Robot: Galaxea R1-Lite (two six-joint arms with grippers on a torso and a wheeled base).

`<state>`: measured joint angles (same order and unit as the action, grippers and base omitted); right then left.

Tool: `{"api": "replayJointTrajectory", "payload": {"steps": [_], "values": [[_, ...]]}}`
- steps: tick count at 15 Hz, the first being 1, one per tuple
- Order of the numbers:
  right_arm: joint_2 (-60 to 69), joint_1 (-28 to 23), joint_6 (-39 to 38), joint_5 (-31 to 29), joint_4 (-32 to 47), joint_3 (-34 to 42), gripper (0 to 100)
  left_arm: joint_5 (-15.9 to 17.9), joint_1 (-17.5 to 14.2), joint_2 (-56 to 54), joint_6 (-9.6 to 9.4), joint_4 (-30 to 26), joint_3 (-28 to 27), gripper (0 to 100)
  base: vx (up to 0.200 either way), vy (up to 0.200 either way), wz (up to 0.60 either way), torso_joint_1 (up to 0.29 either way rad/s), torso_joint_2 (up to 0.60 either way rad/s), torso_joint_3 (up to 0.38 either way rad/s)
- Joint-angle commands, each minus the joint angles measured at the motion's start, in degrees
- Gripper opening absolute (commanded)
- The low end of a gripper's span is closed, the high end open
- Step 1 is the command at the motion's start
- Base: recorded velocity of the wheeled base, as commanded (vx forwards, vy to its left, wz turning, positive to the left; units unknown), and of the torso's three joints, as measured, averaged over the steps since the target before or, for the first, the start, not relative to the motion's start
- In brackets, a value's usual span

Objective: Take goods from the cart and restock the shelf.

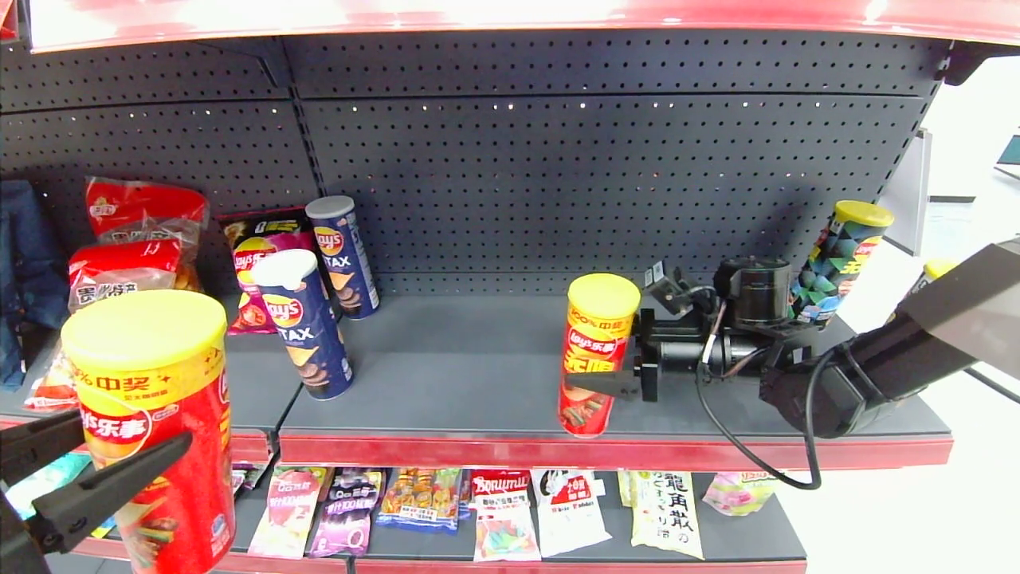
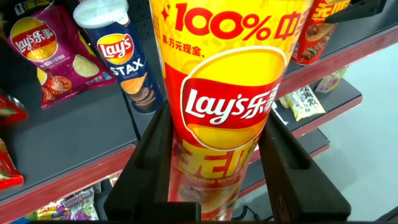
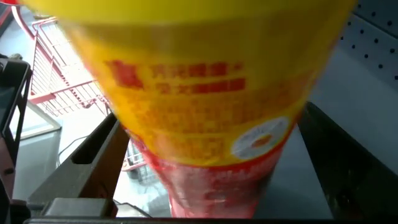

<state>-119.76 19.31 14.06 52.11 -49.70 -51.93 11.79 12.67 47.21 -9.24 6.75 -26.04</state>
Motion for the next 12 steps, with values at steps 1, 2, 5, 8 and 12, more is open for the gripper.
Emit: {"api": "replayJointTrajectory", "payload": {"steps": [1,2,5,8,12], "values": [[1.6,0.0,0.1,-0.3,0.0,2.6,100,0.0,0.0,0.0,0.01,0.0,-0.1,0,0.000,0.000,0.00,0.000,0.00,0.000],[2.4,-0.1,0.8,-0.3,0.0,3.9,100,0.1,0.0,-0.1,0.01,0.0,-0.1,0,0.000,0.000,0.00,0.000,0.00,0.000],[4.3,-0.4,1.3,-2.9,0.0,6.3,100,0.1,0.0,-0.1,0.01,0.0,-0.1,0,0.000,0.000,0.00,0.000,0.00,0.000],[5.3,-1.4,1.3,-3.8,-0.1,7.2,100,0.7,0.0,0.0,0.01,0.0,-0.1,0,0.000,0.000,0.00,0.000,0.00,0.000],[6.9,-2.6,1.3,-6.1,-0.1,9.3,100,0.7,0.0,-0.2,0.01,0.0,-0.1,0,0.000,0.000,0.00,0.000,0.00,0.000]]}}
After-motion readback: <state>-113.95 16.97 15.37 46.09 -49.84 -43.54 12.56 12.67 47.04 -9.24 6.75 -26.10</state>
